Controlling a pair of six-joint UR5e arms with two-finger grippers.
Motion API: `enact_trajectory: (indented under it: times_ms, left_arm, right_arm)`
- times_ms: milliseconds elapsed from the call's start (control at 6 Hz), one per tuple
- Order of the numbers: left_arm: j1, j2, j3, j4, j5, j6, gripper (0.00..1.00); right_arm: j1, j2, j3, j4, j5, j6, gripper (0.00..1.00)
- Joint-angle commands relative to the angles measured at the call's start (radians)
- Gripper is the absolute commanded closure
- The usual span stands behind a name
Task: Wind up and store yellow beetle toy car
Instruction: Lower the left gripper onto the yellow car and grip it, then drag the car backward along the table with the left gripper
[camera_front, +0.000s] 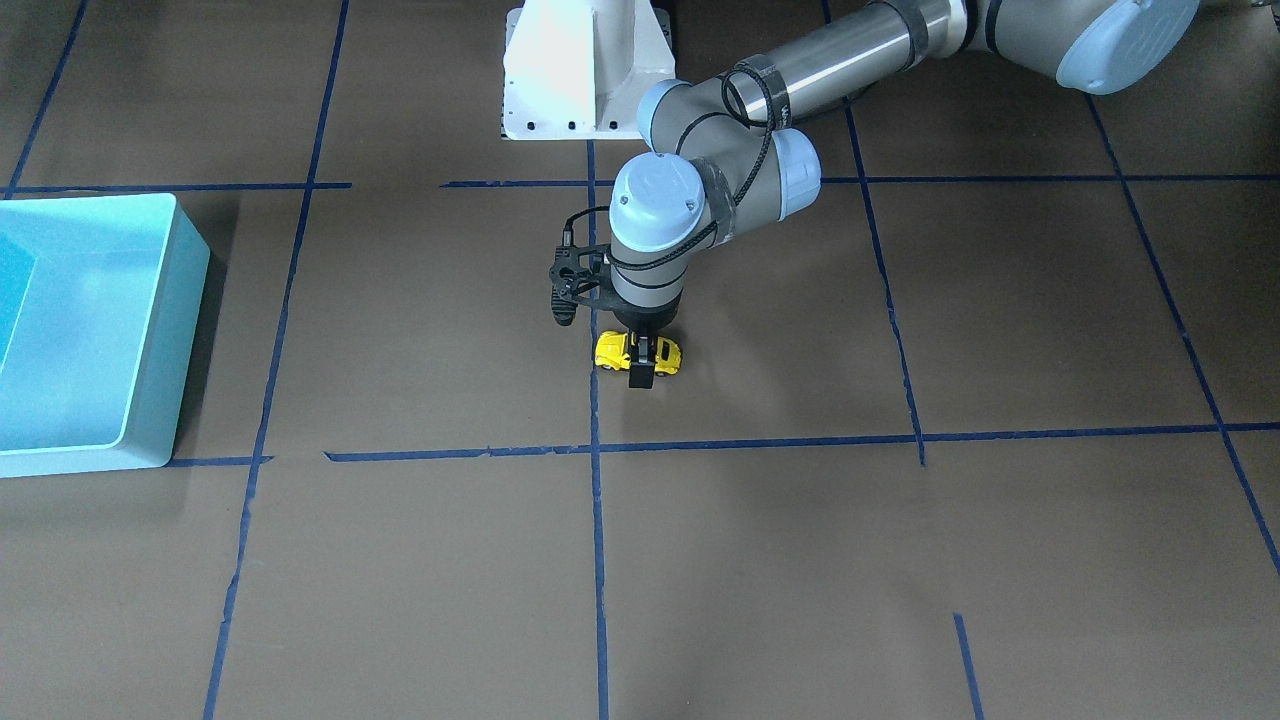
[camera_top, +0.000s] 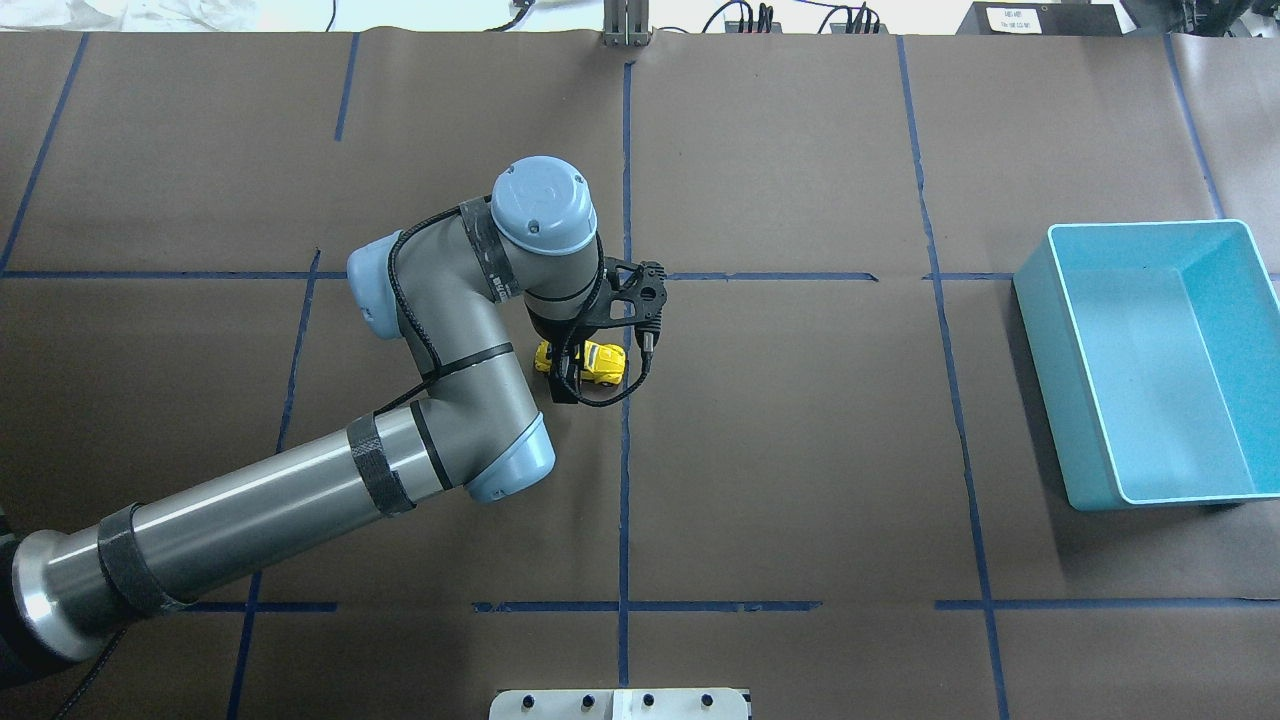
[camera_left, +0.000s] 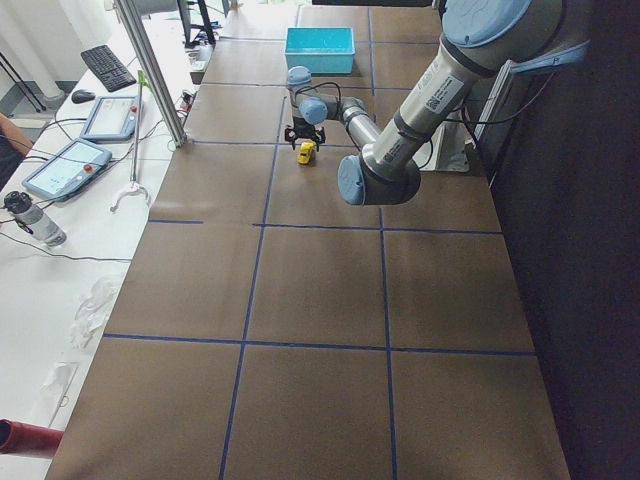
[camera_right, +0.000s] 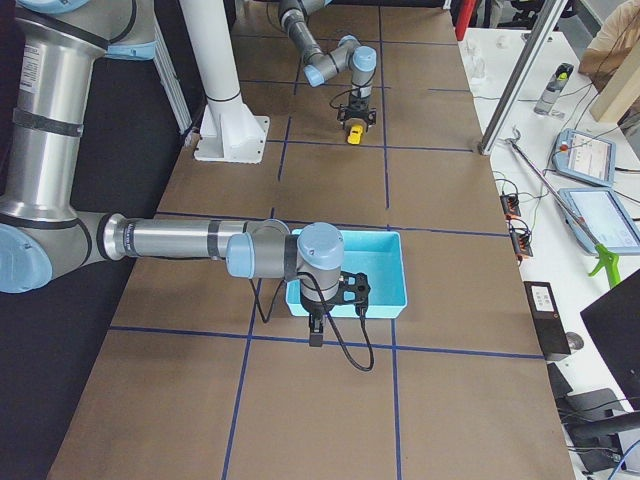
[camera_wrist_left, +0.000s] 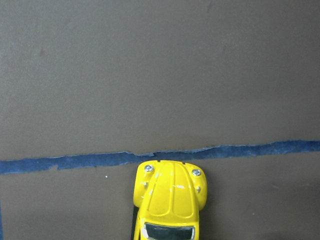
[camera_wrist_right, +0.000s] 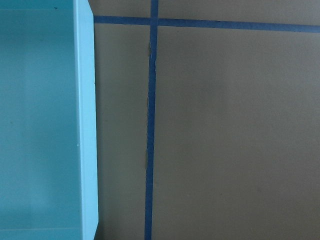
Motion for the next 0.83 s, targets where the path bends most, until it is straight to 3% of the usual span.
enact_trajectory:
  times_ms: [0, 167, 500, 667]
  left_arm:
    - [0.0, 0.001, 0.002, -0.002, 0.006, -0.003, 0.03]
    - [0.0, 0.0, 0.002, -0.002, 0.006, 0.001, 0.18]
    - [-0.001, 0.001, 0.0, -0.013, 0.006, -0.002, 0.58]
    - [-0.005, 0.003, 0.0, -0.014, 0.004, -0.003, 0.93]
  right_arm:
    - [0.0, 0.0, 0.0, 0.0, 0.001, 0.0, 0.0]
    - [0.0, 0.0, 0.0, 0.0, 0.001, 0.0, 0.0]
    - [0.0, 0.0, 0.0, 0.0, 0.001, 0.0, 0.0]
    - [0.0, 0.0, 0.0, 0.0, 0.001, 0.0, 0.0]
